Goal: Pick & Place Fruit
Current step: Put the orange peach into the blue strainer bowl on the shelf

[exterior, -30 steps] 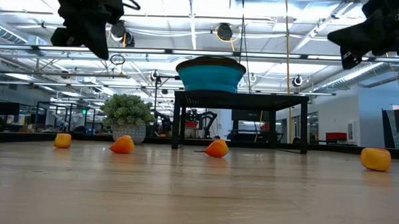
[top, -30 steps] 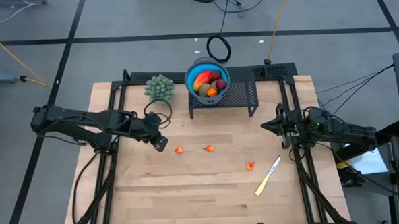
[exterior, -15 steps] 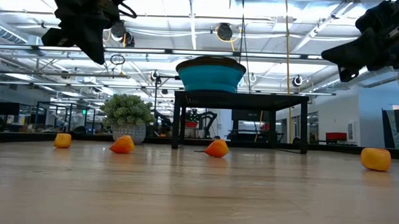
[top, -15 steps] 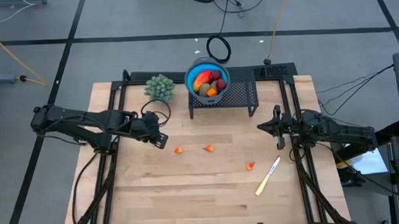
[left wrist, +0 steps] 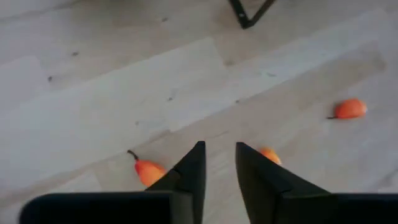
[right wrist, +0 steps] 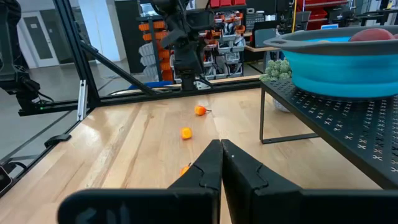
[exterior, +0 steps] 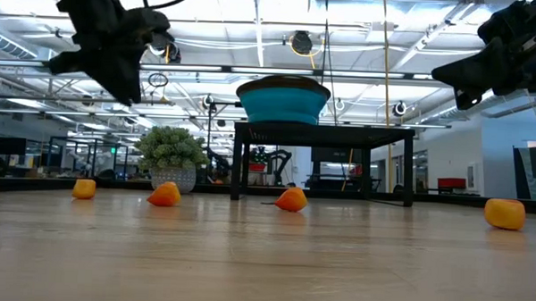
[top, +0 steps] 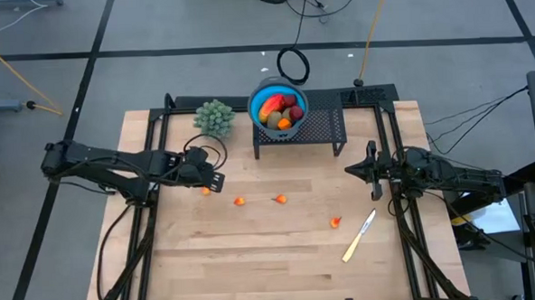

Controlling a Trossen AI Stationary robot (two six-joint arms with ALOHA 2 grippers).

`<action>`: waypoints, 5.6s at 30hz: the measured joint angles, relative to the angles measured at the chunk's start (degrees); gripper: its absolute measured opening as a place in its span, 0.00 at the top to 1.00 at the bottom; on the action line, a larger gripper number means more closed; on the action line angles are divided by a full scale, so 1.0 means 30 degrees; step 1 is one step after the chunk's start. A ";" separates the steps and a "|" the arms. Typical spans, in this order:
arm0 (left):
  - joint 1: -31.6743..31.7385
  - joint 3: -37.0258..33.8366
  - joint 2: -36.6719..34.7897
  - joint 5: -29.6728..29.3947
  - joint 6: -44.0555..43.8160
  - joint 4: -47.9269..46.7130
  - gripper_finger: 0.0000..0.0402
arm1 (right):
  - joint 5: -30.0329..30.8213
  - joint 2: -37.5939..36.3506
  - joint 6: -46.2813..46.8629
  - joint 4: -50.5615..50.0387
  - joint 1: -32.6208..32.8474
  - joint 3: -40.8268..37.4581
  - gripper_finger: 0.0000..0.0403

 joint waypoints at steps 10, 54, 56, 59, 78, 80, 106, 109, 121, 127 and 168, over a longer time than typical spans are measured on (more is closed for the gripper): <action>-0.0004 -0.1794 0.0000 0.1385 -0.1981 0.0080 0.48 | 0.0000 0.0000 -0.0007 0.0000 0.0000 0.0000 1.00; -0.0004 -0.6212 0.4399 0.2307 -0.8390 0.5100 0.22 | 0.0080 0.0007 0.0007 -0.0007 -0.0007 0.0000 1.00; -0.0004 -0.6217 0.4408 0.2199 -0.8945 0.5107 0.22 | 0.0080 0.0007 0.0005 -0.0007 -0.0007 0.0000 1.00; -0.0004 -0.6232 0.4291 0.2005 -0.9595 0.5093 0.22 | 0.0080 0.0007 0.0000 -0.0007 -0.0007 0.0000 1.00; -0.0004 -0.6305 0.4299 0.1843 -1.0011 0.4736 0.56 | 0.0095 0.0007 -0.0853 -0.0007 -0.0007 0.0000 1.00; -0.0004 -0.6305 0.4299 0.1788 -1.0004 0.4728 0.61 | 0.0095 0.0007 -0.0860 -0.0007 -0.0007 0.0000 1.00; -0.0019 -0.3715 0.4339 0.2359 0.7409 1.3868 0.75 | 0.0087 0.0007 -0.0855 -0.0015 -0.0015 0.0000 1.00; -0.0026 -0.3590 0.4335 0.2398 1.0012 1.6814 0.75 | 0.0084 0.0007 -0.0858 -0.0015 -0.0015 0.0000 1.00; -0.0041 -0.3543 0.4335 0.8154 1.7532 3.1115 0.75 | 0.0015 0.0007 -0.0860 -0.0015 -0.0015 0.0000 1.00; -0.0041 -0.3536 0.4320 1.1859 1.8113 3.6753 0.75 | 0.0007 0.0007 -0.0860 -0.0015 -0.0015 0.0000 1.00; 0.3381 -0.2740 0.4306 0.4699 0.9381 3.2023 0.75 | 0.0064 0.0007 -0.1362 -0.0015 -0.0015 0.0000 1.00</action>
